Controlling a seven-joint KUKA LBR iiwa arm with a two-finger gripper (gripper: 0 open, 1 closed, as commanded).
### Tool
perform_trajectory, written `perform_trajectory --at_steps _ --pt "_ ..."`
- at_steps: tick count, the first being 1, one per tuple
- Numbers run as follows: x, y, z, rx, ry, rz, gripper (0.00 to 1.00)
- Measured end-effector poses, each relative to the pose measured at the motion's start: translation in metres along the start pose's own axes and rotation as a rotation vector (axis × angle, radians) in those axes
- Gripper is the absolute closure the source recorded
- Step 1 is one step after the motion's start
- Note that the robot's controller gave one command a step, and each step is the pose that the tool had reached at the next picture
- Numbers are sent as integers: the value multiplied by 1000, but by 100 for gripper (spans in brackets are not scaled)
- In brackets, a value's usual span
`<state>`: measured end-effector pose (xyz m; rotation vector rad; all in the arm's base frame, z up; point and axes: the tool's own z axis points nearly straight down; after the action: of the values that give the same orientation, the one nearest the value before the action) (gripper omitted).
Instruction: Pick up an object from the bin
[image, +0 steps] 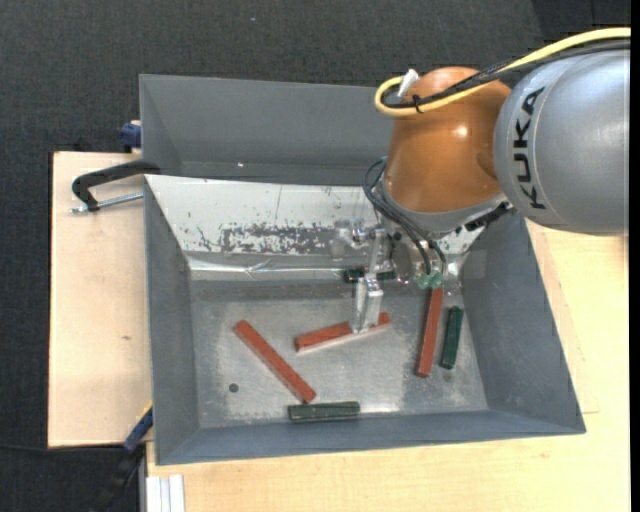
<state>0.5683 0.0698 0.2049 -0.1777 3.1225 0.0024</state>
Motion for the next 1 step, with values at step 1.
perform_trajectory --at_steps 1 --pt "12 -5 63 -1 8 -193 0"
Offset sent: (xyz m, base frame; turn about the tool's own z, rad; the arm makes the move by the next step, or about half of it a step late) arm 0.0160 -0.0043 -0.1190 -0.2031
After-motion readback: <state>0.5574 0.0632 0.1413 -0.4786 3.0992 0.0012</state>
